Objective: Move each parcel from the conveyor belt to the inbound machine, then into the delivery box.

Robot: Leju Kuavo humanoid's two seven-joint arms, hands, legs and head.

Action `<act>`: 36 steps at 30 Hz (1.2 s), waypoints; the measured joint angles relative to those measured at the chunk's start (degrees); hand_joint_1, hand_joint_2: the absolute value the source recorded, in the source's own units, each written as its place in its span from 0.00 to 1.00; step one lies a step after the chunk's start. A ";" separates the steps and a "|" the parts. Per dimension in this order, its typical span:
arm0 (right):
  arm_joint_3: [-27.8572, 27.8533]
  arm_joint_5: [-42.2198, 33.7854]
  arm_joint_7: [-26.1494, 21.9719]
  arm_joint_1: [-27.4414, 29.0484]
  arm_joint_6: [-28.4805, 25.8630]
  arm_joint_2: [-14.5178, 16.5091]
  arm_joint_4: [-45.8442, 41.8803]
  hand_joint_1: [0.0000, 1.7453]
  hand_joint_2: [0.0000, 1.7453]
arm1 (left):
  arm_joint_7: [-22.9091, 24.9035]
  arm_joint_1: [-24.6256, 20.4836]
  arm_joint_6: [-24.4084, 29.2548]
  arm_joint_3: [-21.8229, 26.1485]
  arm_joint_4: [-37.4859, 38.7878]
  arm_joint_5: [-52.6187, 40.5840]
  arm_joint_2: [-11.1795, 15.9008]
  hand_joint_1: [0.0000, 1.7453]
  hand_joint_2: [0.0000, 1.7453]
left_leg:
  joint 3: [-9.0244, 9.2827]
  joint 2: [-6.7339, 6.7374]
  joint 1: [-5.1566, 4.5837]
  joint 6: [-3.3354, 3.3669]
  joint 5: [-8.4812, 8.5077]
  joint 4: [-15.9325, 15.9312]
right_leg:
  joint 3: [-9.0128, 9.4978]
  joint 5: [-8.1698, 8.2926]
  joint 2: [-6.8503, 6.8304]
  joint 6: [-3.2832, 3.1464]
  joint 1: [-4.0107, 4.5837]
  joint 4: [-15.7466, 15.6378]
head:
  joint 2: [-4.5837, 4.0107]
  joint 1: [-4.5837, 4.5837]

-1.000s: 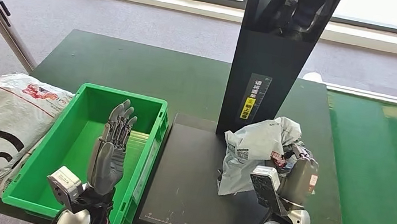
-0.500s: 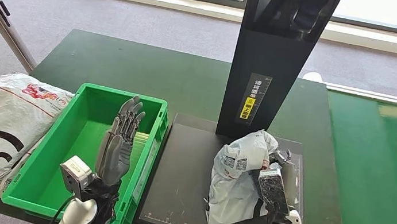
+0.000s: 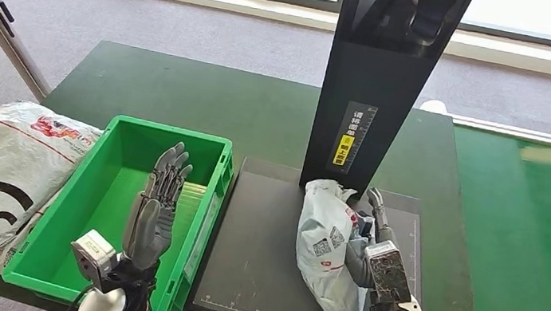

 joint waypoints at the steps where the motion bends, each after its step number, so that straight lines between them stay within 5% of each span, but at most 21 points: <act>1: 0.00 0.12 0.08 0.22 0.12 -0.15 -0.14 0.00 0.00 | 0.02 0.71 0.37 0.00 -0.62 -0.16 0.02 0.00 0.00 | -0.01 0.00 0.00 0.00 0.00 0.00 | 0.00 0.00 0.00 0.00 0.00 0.00 | 0.00 0.00; 14: 0.00 8.43 1.53 -0.13 -6.27 -1.27 0.41 0.00 0.00 | 7.04 6.55 10.27 0.01 -8.63 -4.73 -1.07 0.00 0.00 | -0.30 -0.03 0.00 0.00 -0.01 0.00 | -0.05 -0.01 -0.02 0.00 0.00 0.00 | 0.00 0.00; 19: -0.13 5.58 -4.72 1.49 -8.09 -0.67 -3.01 0.00 0.00 | 10.40 6.78 17.20 -0.04 -10.52 -10.19 -1.96 0.00 0.00 | -0.04 -0.03 0.00 0.00 0.00 0.01 | -0.09 -0.01 -0.02 -0.01 0.00 0.01 | 0.00 -0.01; 26: -0.37 -4.05 -15.33 3.25 -9.77 0.32 -14.70 0.00 0.00 | 10.43 2.74 21.12 -2.32 -12.03 -26.00 -1.03 0.00 0.00 | -0.01 -0.09 -0.04 0.02 0.03 0.02 | -0.08 0.01 -0.06 0.01 0.01 0.01 | 0.00 -0.01; 36: -0.37 -6.27 -16.34 6.17 -16.24 0.17 -29.10 0.00 0.00 | 18.56 -4.60 16.87 -7.80 -7.34 -41.93 2.62 0.00 0.00 | -0.03 0.05 -0.06 0.03 0.11 0.02 | -0.12 0.10 0.07 0.02 -0.01 0.03 | 0.00 0.00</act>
